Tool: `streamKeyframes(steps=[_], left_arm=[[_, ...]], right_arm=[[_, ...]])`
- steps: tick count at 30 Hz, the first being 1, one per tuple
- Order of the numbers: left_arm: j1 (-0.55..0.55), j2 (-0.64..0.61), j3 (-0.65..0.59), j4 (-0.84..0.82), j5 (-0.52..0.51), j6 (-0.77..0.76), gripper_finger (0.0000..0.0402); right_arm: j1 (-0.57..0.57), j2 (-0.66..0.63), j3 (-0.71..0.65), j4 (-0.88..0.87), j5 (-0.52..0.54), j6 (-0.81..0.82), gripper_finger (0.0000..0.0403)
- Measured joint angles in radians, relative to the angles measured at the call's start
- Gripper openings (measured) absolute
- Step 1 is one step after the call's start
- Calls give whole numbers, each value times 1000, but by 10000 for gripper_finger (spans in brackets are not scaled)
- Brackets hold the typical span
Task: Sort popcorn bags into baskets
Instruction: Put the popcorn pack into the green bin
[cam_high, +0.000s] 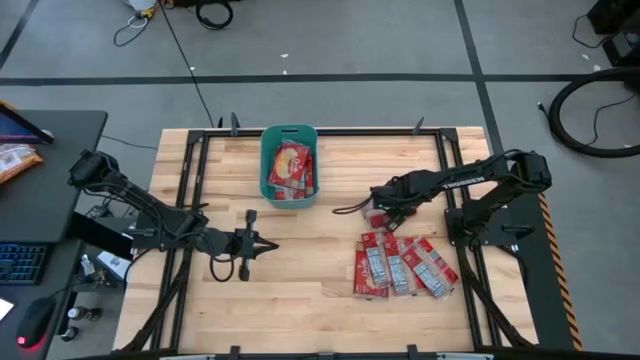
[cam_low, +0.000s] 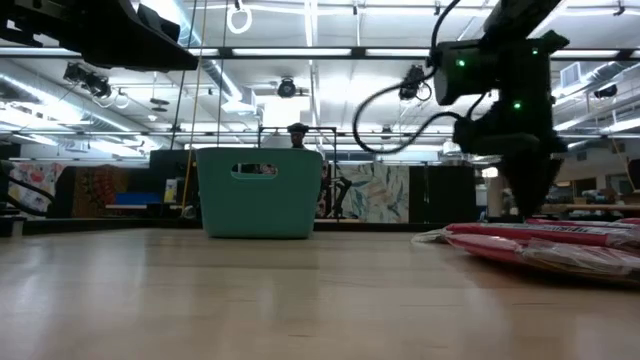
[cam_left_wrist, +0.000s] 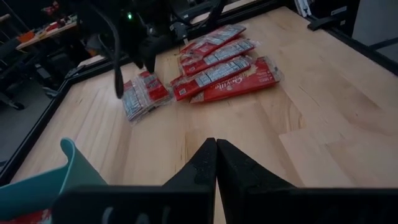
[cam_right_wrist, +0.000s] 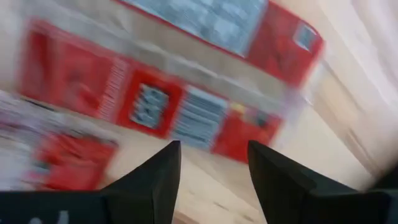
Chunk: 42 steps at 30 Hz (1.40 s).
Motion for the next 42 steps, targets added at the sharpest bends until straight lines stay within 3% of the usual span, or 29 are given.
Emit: streamKeyframes(steps=[6, 18, 30, 33, 42], left_arm=[[0, 0, 0, -1, 0, 0, 13], [0, 0, 0, -3, 0, 0, 13], [0, 0, 0, -3, 0, 0, 13], [0, 0, 0, -4, 0, 0, 13], [0, 0, 0, -3, 0, 0, 13]], right_arm=[[14, -3, 3, -122, -10, -81, 191], [172, 63, 2, 94, 116, -493, 165], [208, 226, 8, 124, 180, -593, 157], [208, 238, 9, 130, 175, -614, 133], [206, 213, 9, 143, 173, -562, 12]])
